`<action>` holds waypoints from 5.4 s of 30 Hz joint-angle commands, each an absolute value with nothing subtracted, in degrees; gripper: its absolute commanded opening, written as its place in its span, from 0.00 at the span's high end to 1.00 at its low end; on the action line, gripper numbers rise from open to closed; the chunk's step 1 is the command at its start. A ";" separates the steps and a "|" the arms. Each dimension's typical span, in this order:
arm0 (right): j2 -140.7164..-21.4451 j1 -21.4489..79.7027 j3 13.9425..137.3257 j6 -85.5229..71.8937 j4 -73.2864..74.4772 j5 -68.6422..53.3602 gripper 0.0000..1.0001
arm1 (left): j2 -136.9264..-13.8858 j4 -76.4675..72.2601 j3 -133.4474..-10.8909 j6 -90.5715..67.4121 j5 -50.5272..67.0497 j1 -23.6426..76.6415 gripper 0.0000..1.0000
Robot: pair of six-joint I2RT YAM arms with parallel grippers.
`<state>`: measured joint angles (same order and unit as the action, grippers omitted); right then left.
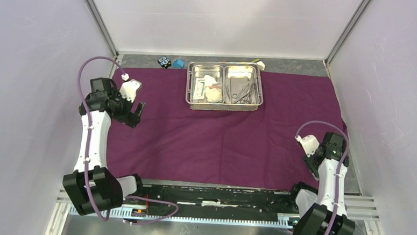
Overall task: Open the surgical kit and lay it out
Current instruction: Smooth out the surgical kit at the center of the board.
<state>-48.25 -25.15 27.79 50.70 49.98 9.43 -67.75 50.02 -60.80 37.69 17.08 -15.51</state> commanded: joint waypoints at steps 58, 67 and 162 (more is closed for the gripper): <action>-51.32 -39.49 34.78 65.93 34.87 30.51 0.96 | -65.26 47.47 -59.51 34.51 18.48 -14.76 0.00; -51.67 -46.68 28.24 71.52 26.78 31.81 0.71 | -65.22 47.46 -59.41 34.96 18.28 -14.78 0.00; -91.18 -7.47 62.74 24.07 8.33 -7.23 0.20 | -98.60 28.02 -78.65 14.37 20.32 -20.43 0.00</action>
